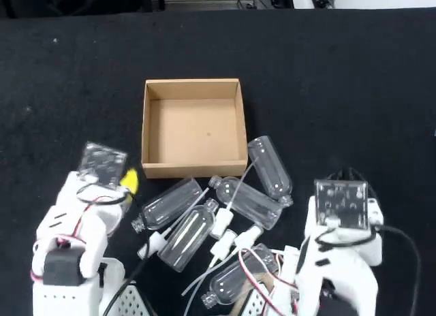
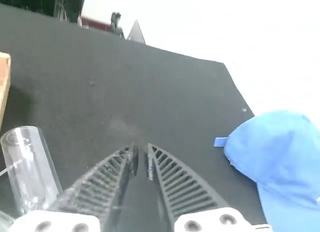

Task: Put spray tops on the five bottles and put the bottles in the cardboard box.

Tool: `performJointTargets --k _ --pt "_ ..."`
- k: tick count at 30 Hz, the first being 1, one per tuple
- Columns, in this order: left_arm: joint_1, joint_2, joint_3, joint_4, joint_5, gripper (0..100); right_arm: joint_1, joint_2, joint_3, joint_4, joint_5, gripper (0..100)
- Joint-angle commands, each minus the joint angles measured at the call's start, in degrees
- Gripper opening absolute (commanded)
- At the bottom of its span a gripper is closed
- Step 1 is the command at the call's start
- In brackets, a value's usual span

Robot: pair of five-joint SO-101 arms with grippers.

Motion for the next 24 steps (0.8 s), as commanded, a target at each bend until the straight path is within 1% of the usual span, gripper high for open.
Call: performJointTargets --k 1,3,6,11,12,17,20,24 --pt "7.4 13.8 -8.3 5.8 -5.3 19 -1.7 0.7 -6.0 1.1 0.5 7.9" --pt "9.9 20.8 -10.7 6.2 -5.2 21 -2.6 6.2 -7.0 1.0 0.3 11.3" --pt "11.7 30.6 -13.3 6.1 -5.2 25 -4.5 15.9 -8.9 0.8 0.3 11.7" --pt "15.2 41.9 -15.3 5.7 -5.6 25 -8.3 27.8 -9.7 0.8 0.3 11.7" --pt "15.8 43.0 -14.9 4.4 -5.6 25 -9.3 29.1 -9.5 0.8 0.3 11.7" --pt "16.5 46.5 -11.9 -2.5 -5.6 25 -13.5 31.1 -3.7 0.2 0.6 11.7" --pt "16.5 48.4 -11.0 -3.8 -5.7 25 -15.3 30.5 1.6 -2.2 0.6 11.7" --pt "16.0 52.7 -10.9 -4.2 -9.3 25 -17.1 29.8 9.5 -6.9 0.4 11.7"
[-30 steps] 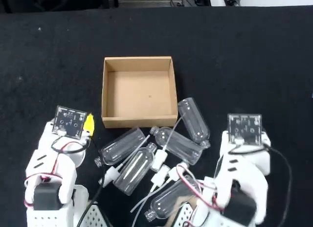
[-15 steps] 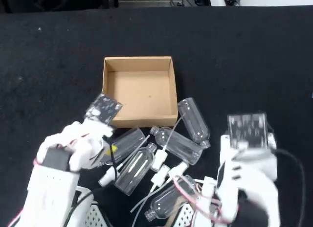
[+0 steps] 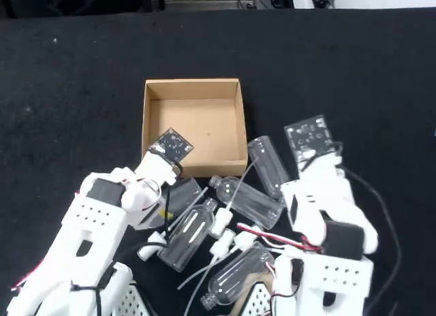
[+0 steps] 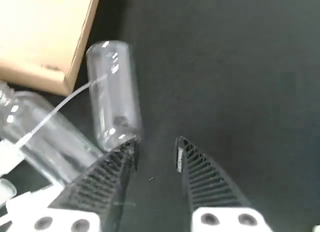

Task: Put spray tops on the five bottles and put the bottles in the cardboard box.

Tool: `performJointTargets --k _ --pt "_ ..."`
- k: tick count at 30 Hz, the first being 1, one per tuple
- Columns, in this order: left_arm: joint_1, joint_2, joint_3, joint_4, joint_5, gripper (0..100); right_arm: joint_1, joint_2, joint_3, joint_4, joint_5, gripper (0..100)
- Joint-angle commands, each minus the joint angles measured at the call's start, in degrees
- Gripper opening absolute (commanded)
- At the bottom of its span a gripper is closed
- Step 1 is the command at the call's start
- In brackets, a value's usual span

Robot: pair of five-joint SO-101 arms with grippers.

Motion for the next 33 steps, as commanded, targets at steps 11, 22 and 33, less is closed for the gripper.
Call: performJointTargets --k 11,22,33 --pt "0.7 12.5 -0.4 -8.7 -9.5 25 -7.2 -0.7 18.0 -13.3 0.1 11.7" --pt "7.7 17.8 -1.6 -9.3 -12.9 25 -6.9 -0.7 20.1 -14.2 0.1 11.7" --pt "5.5 17.7 -5.8 -6.3 -4.5 26 -7.1 -0.7 20.1 -14.2 0.1 11.7"
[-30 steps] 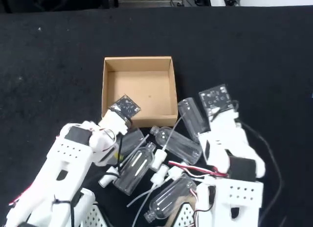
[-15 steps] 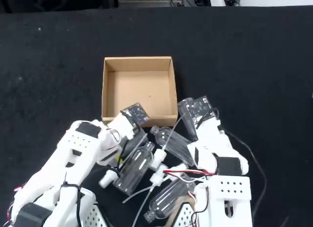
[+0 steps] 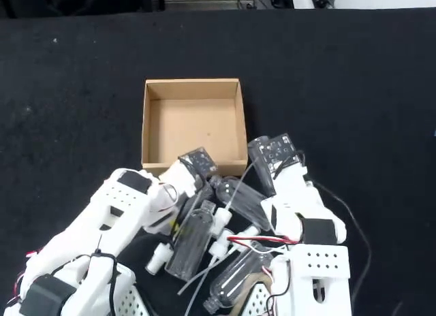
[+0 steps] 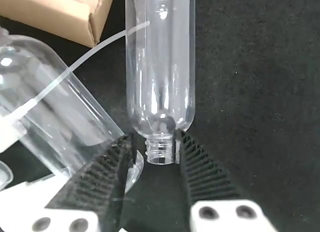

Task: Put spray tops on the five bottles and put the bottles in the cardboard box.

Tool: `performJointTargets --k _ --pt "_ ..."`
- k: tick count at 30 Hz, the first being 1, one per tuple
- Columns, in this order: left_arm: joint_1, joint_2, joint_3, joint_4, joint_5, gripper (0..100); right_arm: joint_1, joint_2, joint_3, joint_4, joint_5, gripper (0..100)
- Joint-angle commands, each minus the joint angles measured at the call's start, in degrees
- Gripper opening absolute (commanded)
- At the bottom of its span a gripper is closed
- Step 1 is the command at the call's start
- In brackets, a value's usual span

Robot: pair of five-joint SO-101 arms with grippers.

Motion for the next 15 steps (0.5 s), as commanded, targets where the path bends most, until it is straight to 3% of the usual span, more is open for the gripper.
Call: performJointTargets --k 1,5,15 --pt "-1.0 -0.4 -6.1 5.1 1.8 26 -0.9 -0.9 -0.1 -1.2 0.4 11.7" --pt "-3.2 0.1 -8.8 11.0 -3.8 26 -0.7 -0.9 -0.1 -1.2 0.4 11.7" --pt "-17.6 -0.5 -9.4 14.9 -15.6 26 -0.7 -0.9 0.0 -1.2 0.4 11.7"
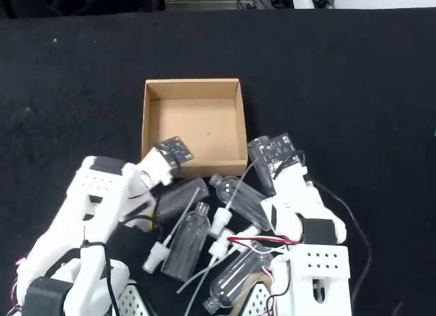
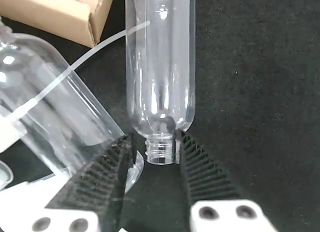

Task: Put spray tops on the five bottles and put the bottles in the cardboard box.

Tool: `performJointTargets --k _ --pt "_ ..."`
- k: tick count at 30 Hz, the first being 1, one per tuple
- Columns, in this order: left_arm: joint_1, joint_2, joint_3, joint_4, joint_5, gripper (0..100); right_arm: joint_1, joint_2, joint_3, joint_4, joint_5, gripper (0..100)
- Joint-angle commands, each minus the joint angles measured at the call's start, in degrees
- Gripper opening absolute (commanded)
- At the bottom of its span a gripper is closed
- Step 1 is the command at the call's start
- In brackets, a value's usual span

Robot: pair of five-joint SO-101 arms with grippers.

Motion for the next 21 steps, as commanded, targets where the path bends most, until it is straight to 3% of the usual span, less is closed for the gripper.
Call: performJointTargets --k 1,7,11,17,21 --pt "-5.6 -0.5 -3.4 4.2 -6.6 26 -0.6 -0.9 0.0 -1.2 0.4 11.7" --pt "-15.6 -0.5 -4.2 3.1 -12.3 25 -0.9 -0.9 0.2 -1.3 0.4 11.7" --pt "-16.1 -0.6 -8.1 8.3 -11.8 24 -0.9 -0.9 0.2 -1.3 0.4 11.7" --pt "-7.1 -0.5 -16.2 18.3 -10.4 24 -0.9 -0.9 0.2 -1.3 0.4 11.7" --pt "3.1 0.1 -16.1 14.2 1.0 24 -0.8 -0.9 0.2 -1.3 0.4 11.7"
